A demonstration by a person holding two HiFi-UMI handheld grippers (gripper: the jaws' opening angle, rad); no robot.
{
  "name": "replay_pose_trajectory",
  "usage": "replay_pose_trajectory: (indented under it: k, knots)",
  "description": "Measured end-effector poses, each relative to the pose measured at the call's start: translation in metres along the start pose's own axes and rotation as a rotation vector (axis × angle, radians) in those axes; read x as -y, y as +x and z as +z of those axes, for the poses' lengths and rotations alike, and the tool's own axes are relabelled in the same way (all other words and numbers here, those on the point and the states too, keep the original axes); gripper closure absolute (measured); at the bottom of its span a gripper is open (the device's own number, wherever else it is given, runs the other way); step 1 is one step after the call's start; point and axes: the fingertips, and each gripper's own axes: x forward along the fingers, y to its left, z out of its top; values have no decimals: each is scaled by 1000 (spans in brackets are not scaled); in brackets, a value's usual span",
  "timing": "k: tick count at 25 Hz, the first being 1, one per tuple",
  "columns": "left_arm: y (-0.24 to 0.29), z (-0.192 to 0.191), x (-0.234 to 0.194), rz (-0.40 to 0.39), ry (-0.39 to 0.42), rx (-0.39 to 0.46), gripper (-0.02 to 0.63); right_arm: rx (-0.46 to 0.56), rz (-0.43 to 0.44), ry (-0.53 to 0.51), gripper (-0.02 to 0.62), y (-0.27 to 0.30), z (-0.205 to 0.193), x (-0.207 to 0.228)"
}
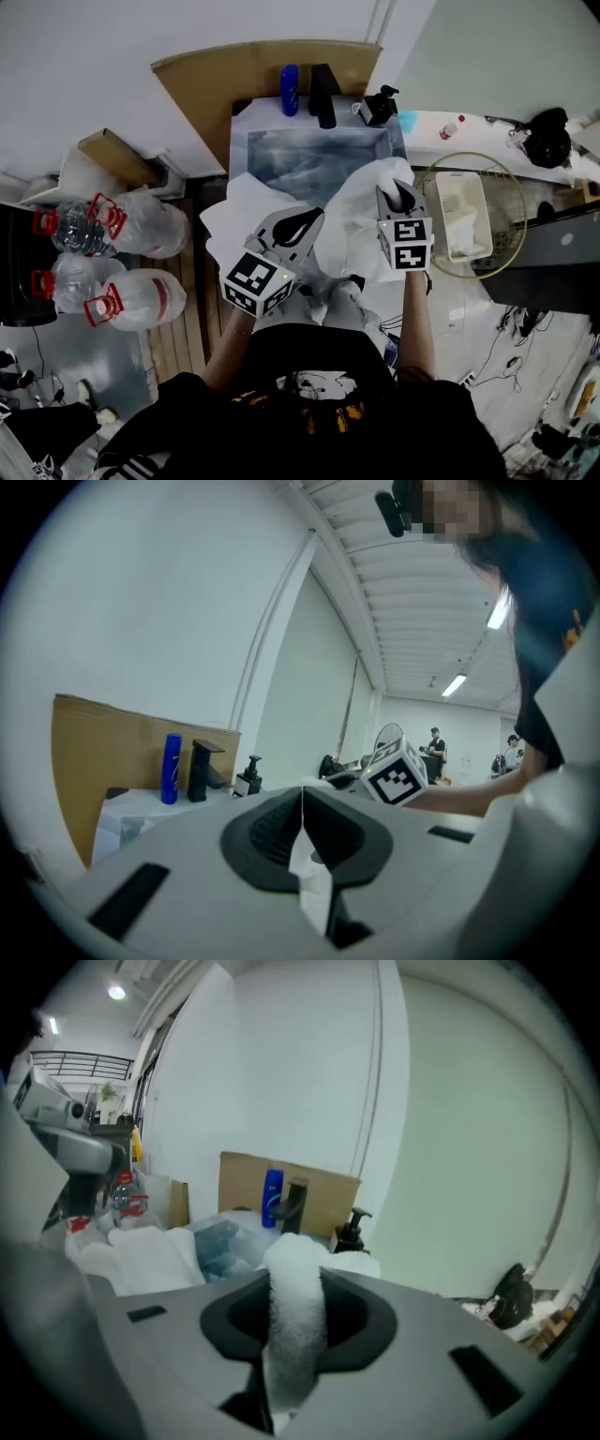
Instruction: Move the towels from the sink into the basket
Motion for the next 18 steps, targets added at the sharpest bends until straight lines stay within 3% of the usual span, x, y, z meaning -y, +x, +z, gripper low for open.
replay_pose_trajectory:
  k: [9,18]
  knots:
    - [44,21,66,-187,62,25,598,166,-209,45,512,-93,38,75]
    - [127,36,133,-326,120,13,598,274,-389,85,515,-160,40,192]
